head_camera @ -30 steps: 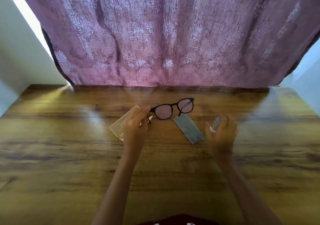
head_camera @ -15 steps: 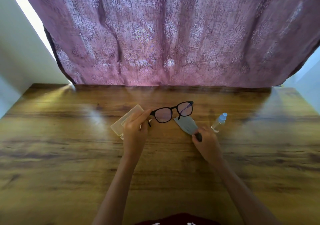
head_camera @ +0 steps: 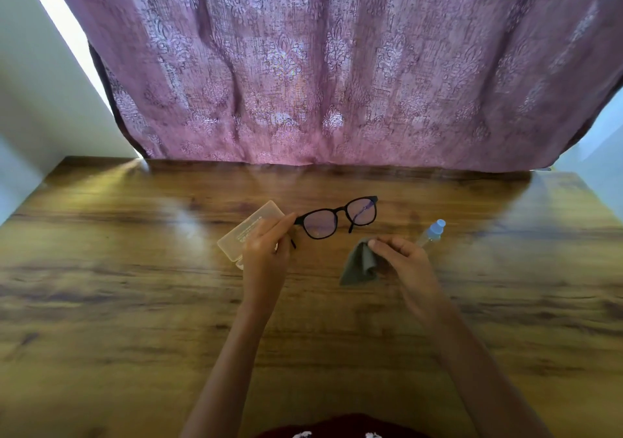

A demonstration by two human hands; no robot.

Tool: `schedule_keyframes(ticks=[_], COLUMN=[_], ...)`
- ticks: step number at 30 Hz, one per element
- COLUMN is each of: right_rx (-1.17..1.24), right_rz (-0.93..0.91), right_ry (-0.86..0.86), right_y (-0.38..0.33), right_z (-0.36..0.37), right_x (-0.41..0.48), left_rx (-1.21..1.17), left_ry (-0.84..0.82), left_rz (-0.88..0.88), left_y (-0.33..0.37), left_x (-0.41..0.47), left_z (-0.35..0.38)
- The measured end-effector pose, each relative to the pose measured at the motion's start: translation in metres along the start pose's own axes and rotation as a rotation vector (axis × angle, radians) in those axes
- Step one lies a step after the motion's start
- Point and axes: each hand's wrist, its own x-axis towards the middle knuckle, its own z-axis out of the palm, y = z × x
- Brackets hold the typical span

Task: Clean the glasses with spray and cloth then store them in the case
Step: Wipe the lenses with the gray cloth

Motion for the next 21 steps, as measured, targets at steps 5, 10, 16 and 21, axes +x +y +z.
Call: schedule_keyframes(ticks=[5,10,16,21], right_rx=[0.312,0.349,0.362,0.377], right_rz=[0.094,0.109,0.144,0.148], right_ry=[-0.18,-0.124,-0.098,-0.113], right_y=[-0.011,-0.014,-0.021,-0.025], right_z=[0.018,0.031,0.032,0.034], right_x=[-0.006,-0.005,-0.005,-0.008], left_rx=[-0.034,-0.027,-0.061,-0.113], left_ry=[-0.04,-0.058,-0.17,-0.208], left_rz=[0.002,0.05,0.075,0.106], left_y=[-0.001,0.003,-0.001,0.006], left_x=[-0.004,0.0,0.005,0.008], left_z=[0.003,0.001,-0.005,-0.008])
